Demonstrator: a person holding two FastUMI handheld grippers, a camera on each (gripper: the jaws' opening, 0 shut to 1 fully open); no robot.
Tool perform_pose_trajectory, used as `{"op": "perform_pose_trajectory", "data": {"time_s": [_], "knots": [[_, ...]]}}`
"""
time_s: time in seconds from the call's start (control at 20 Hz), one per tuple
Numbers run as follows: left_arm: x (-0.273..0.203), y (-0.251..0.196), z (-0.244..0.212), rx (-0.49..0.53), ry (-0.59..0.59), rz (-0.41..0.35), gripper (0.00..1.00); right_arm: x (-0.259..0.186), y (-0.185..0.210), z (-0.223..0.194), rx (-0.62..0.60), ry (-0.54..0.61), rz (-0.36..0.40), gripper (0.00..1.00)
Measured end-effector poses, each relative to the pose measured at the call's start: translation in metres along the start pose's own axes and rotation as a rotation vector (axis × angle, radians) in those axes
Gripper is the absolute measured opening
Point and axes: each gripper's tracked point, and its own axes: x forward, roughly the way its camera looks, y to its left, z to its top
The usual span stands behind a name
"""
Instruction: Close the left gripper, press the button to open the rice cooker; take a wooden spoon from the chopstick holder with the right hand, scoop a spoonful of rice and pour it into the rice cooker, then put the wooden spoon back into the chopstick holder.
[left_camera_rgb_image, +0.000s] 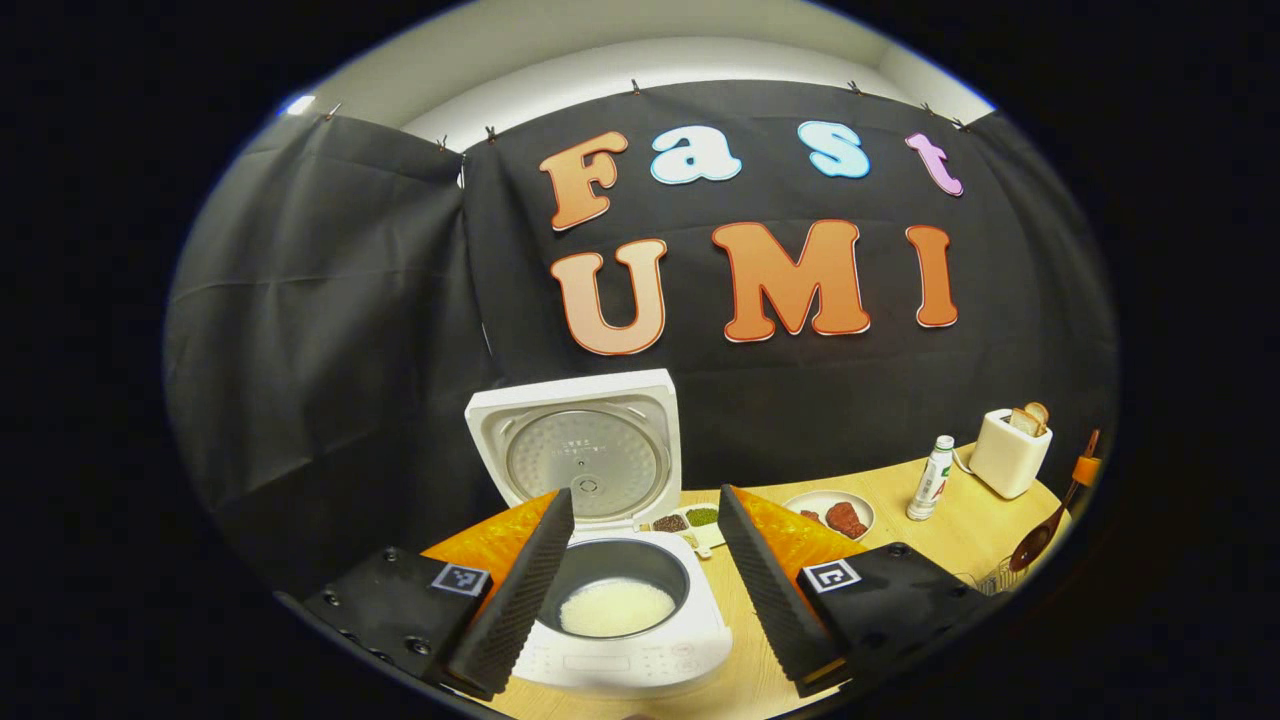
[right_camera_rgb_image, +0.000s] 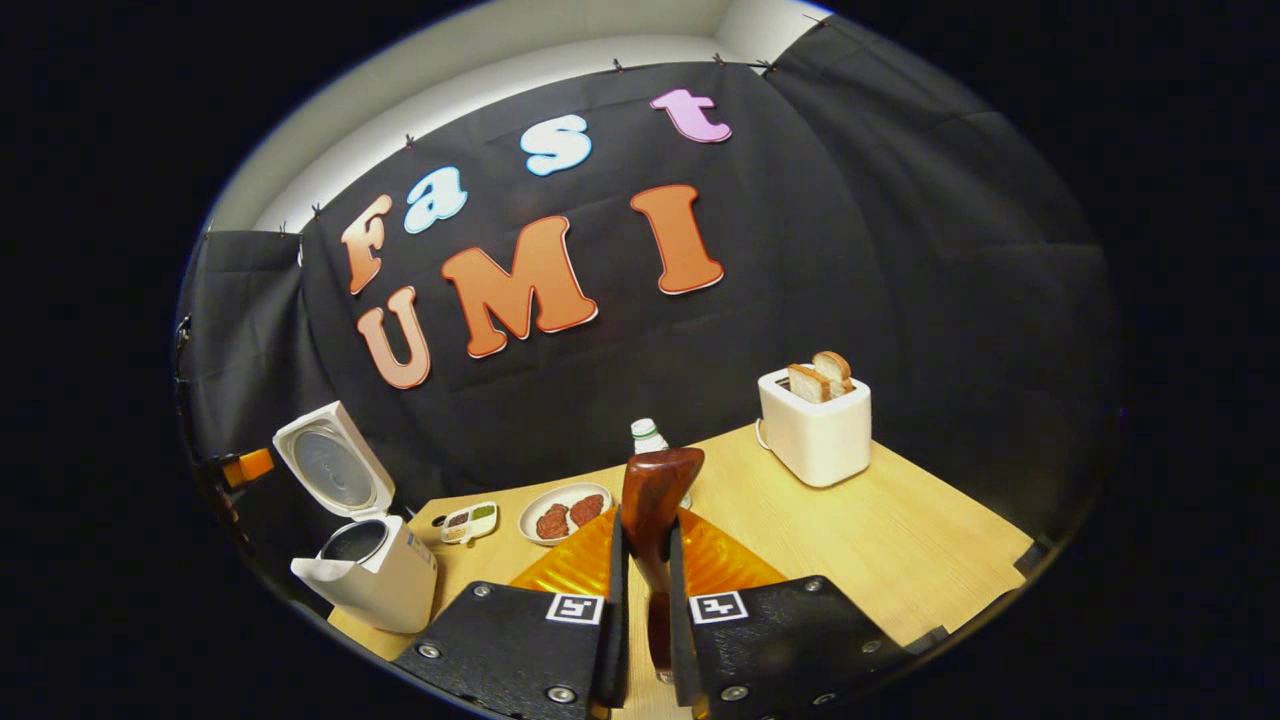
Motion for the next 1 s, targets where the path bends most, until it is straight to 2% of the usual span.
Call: {"op": "perform_pose_trajectory", "data": {"time_s": [0.25, 0.6, 0.65, 0.85, 0.9, 0.95, 1.0], "knots": [[-0.001, 0.011, 0.011, -0.012, -0.016, 0.028, 0.94, 0.010, -0.019, -0.034, 0.054, 0.031, -0.062, 0.17], [0.010, 0.025, 0.021, -0.049, -0.032, 0.059, 0.94, 0.015, -0.025, -0.071, 0.088, 0.098, -0.088, 0.22], [0.015, 0.028, 0.022, -0.077, -0.030, 0.054, 0.98, 0.014, -0.027, -0.075, 0.087, 0.106, -0.097, 0.23], [0.042, 0.062, 0.034, -0.217, -0.004, 0.094, 0.98, 0.003, -0.041, -0.079, 0.114, 0.128, -0.129, 0.27], [0.050, 0.071, 0.042, -0.255, -0.009, 0.096, 0.98, 0.000, -0.050, -0.079, 0.105, 0.144, -0.147, 0.18], [0.057, 0.081, 0.049, -0.285, -0.007, 0.099, 0.94, -0.003, -0.054, -0.079, 0.099, 0.164, -0.160, 0.29], [0.066, 0.091, 0.059, -0.306, -0.011, 0.102, 0.96, -0.005, -0.058, -0.078, 0.094, 0.185, -0.171, 0.35]]}}
